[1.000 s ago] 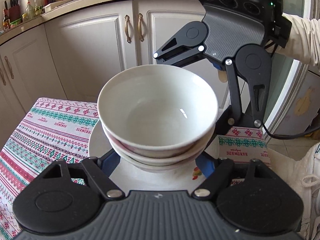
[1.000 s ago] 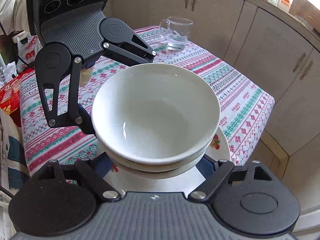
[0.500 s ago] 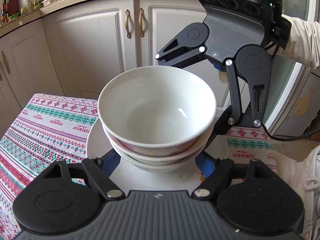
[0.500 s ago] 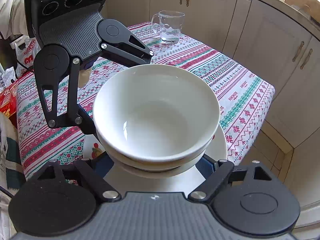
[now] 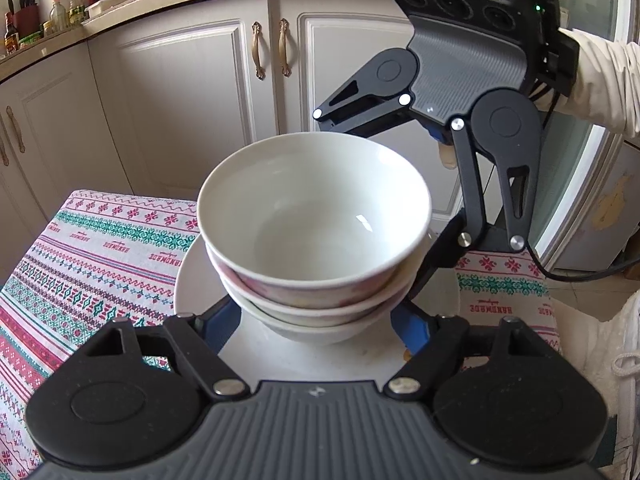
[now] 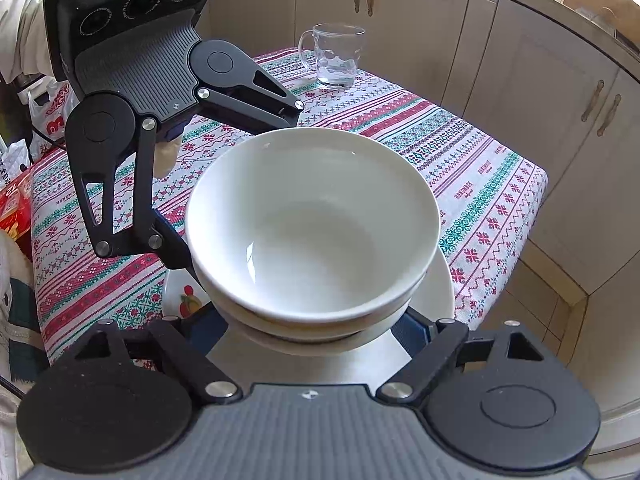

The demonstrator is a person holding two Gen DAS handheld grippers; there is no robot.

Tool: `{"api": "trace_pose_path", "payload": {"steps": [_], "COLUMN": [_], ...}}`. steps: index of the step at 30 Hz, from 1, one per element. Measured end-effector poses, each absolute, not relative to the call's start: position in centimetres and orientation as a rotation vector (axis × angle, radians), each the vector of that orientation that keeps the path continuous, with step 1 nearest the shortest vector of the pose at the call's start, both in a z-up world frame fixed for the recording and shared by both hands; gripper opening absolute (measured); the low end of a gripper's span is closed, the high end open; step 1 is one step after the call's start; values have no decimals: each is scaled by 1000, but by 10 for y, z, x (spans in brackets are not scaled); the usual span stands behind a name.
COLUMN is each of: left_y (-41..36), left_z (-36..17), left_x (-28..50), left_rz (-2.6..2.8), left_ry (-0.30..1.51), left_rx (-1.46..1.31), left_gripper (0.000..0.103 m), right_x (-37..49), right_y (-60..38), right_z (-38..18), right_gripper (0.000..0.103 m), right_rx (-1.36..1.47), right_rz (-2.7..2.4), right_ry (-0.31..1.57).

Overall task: Organize plates and bowls
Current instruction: 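Lower the nested bowls onto the plate stack and open the left gripper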

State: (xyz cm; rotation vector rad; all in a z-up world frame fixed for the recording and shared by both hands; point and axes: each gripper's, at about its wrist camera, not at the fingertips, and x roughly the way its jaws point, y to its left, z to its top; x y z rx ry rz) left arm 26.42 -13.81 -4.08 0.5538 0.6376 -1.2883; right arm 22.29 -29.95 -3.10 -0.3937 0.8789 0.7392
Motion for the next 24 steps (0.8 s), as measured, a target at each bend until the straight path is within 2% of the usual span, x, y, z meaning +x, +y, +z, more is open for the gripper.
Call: {"api": "trace_pose_path", "payload": {"steps": [2, 5, 15, 24], "left_y": [-135, -128, -93, -72], "left_z": [-39, -35, -17, 3], "left_x": [263, 259, 199, 147], "left_rz": [-1281, -1253, -1020, -646], "left_ry": [628, 604, 418, 519], "left_rx": [531, 517, 503, 281], "left_gripper": [93, 99, 100, 100], "right_x": [222, 217, 180, 129], "right_y": [-301, -299, -282, -258], "right_z": [-30, -27, -14, 1], "right_gripper": [101, 103, 103, 103], "right_rx": [-371, -372, -364, -193], "right_rz": [741, 726, 486, 97], "right_ry": [872, 853, 844, 807]}}
